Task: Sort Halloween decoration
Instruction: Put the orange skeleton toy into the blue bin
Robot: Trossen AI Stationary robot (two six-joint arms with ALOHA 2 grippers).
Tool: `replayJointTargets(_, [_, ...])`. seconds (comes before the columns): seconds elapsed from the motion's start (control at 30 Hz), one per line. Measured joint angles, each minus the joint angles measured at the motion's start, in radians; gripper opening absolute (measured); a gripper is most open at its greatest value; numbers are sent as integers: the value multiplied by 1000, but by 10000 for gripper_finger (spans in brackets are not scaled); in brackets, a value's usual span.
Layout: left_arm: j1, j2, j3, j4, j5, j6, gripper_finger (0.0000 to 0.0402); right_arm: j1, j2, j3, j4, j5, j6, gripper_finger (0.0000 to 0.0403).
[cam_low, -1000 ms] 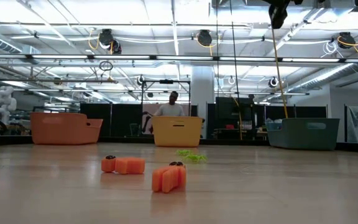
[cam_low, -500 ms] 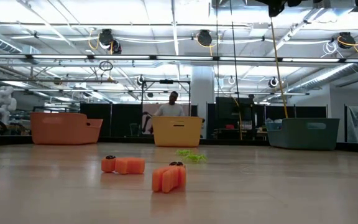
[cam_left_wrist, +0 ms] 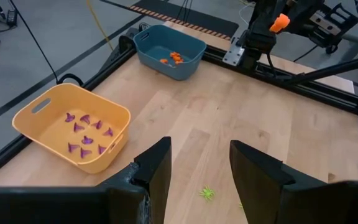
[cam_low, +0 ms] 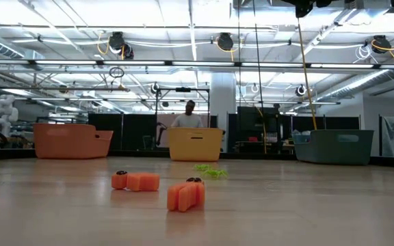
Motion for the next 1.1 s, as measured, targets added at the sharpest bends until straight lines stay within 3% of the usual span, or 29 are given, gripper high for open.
replayJointTargets(0.13, [0, 0, 0, 0, 0, 0, 161, 0, 0, 0, 0, 0, 20, 2])
replayJointTargets(0.47, [0, 0, 0, 0, 0, 0, 161, 0, 0, 0, 0, -1, 244, 2])
replayJointTargets(1.1, [0, 0, 0, -1, 0, 0, 161, -1, 0, 1, -9, 27, 994, 2])
